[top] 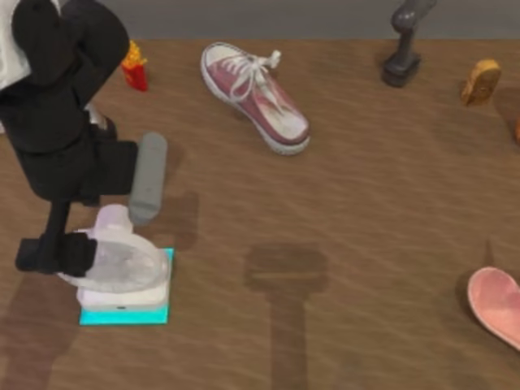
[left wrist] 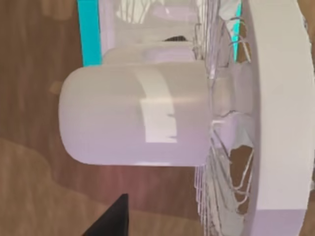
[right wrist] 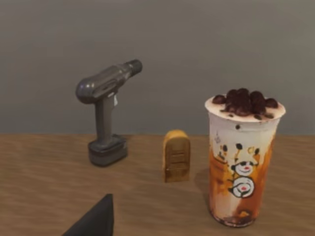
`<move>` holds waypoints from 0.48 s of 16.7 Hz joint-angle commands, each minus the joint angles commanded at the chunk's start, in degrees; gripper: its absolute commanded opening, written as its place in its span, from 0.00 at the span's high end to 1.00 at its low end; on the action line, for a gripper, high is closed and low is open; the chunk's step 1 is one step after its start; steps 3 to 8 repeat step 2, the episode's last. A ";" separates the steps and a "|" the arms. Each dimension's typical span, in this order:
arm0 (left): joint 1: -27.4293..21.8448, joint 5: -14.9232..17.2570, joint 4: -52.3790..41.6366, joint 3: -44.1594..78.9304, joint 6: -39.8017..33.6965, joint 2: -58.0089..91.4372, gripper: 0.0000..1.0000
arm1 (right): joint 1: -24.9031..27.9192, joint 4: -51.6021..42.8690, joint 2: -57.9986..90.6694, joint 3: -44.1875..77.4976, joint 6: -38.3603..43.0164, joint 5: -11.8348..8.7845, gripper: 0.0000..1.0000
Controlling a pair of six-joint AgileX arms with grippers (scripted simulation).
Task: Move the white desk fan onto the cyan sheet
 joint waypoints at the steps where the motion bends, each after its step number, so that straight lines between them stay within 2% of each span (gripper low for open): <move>1: 0.00 0.00 0.00 0.00 0.00 0.00 0.00 | 0.00 0.00 0.00 0.00 0.00 0.00 0.00; 8: 0.00 0.00 0.00 0.00 0.00 0.00 0.00 | 0.00 0.00 0.00 0.00 0.00 0.00 0.00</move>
